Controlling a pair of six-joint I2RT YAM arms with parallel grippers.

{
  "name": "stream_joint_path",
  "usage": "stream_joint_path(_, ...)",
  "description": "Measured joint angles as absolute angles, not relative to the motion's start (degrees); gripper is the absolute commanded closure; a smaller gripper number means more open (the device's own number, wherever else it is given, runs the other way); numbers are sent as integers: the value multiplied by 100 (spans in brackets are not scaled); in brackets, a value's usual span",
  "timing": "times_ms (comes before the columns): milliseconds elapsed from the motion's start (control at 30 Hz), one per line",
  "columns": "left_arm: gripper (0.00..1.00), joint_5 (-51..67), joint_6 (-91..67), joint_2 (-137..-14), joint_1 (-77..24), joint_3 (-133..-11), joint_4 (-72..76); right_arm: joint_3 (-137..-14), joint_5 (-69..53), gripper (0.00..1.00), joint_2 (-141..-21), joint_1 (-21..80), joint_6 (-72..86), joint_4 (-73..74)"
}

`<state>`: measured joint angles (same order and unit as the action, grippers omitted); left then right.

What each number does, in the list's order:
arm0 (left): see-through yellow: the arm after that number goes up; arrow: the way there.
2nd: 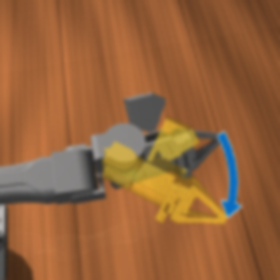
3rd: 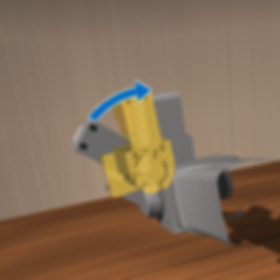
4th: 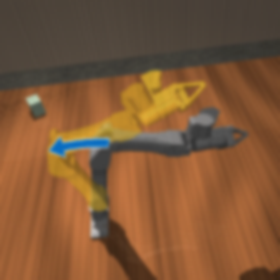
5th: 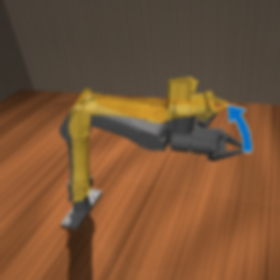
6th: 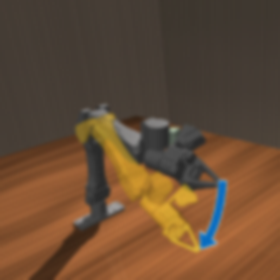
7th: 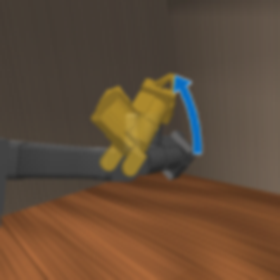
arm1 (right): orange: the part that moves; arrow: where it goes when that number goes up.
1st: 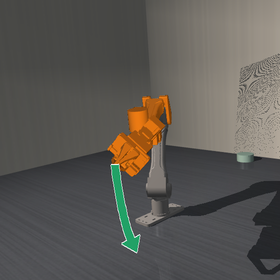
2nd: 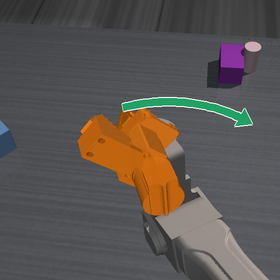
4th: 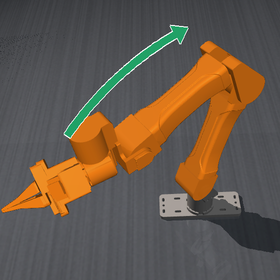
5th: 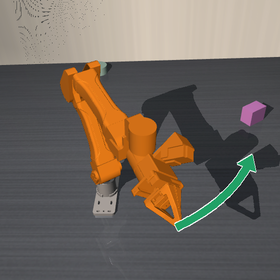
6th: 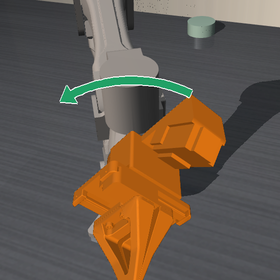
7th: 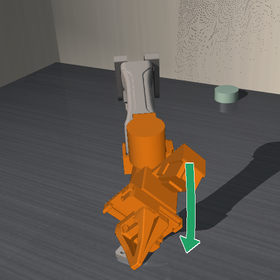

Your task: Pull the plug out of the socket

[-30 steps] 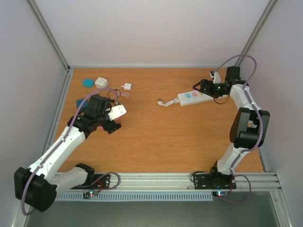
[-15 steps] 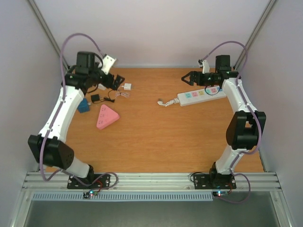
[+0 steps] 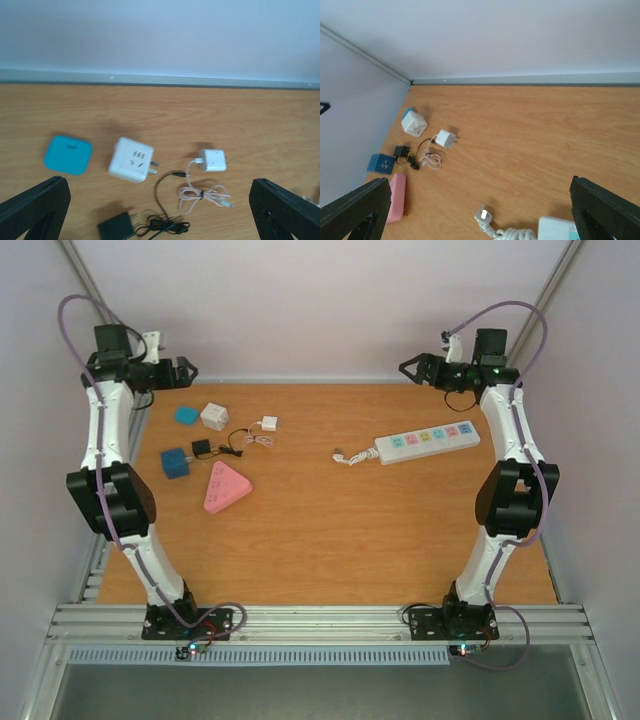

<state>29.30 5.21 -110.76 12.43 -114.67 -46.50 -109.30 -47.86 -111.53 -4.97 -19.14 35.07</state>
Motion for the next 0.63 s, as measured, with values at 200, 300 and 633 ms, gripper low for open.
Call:
stream_joint_path(200,0,2803,425,-10930,1811,-10855,-4386,-10639,-4908,1,-11325,-1059,-1579,3380)
stream_joint_path(300,0,2665,429,-10847,1979,-10390,-4283,-10304,-5028,2,-11330,-1446,-1472,3326)
stream_joint_path(633,0,2235,449,-10619,2067,-9330,-4071,-9397,-5068,1,-11330,-2014,-1424,3236)
